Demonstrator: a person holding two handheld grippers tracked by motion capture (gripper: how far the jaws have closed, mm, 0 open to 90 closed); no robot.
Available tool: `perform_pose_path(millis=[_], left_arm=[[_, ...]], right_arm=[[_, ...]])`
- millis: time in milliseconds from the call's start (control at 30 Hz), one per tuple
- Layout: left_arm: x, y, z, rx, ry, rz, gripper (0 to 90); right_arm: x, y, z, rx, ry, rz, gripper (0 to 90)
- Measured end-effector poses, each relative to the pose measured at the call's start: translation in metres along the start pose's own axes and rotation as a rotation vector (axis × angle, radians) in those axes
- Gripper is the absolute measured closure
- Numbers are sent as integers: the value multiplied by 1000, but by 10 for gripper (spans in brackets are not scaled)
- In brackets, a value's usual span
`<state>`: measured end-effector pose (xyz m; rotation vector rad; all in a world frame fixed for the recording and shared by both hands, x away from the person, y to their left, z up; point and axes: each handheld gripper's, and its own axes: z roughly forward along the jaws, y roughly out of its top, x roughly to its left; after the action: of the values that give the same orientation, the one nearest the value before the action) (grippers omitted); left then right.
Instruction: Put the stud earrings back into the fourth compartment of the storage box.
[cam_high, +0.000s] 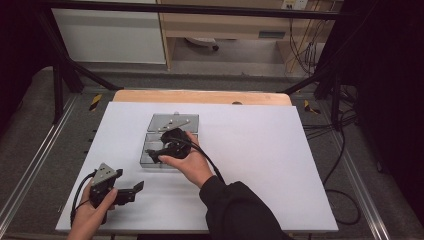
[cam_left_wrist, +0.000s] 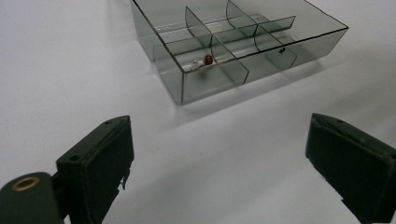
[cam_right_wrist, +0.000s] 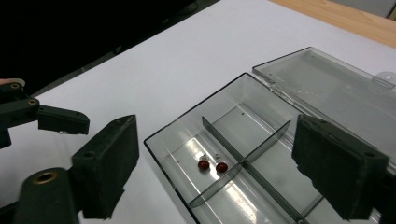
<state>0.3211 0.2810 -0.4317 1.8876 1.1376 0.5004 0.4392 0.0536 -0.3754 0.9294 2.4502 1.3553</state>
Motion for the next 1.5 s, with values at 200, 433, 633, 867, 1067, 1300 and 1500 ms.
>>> perform_pose_path(millis=[200, 433, 633, 867, 1067, 1300, 1500], left_arm=[[-1, 0, 0, -4, 1, -2, 81], [-3, 0, -1, -8, -4, -3, 81], [-4, 0, -6, -40, -10, -33, 82], [-6, -1, -7, -47, -17, -43, 85], [-7, -6, -14, -61, -23, -40, 84], [-6, -7, -15, -77, -32, -40, 85], [-6, -7, -14, -78, -33, -39, 85]], right_arm=[[-10, -4, -22, -22, -6, -7, 63], [-27, -12, -61, -103, -20, -3, 62], [-47, -28, -103, -161, -36, 22, 89], [-70, -52, -150, -250, -100, 37, 70], [-85, -82, -182, -289, -185, 46, 47], [-104, -126, -218, -329, -271, 130, 64], [-117, -157, -236, -331, -332, 172, 64]])
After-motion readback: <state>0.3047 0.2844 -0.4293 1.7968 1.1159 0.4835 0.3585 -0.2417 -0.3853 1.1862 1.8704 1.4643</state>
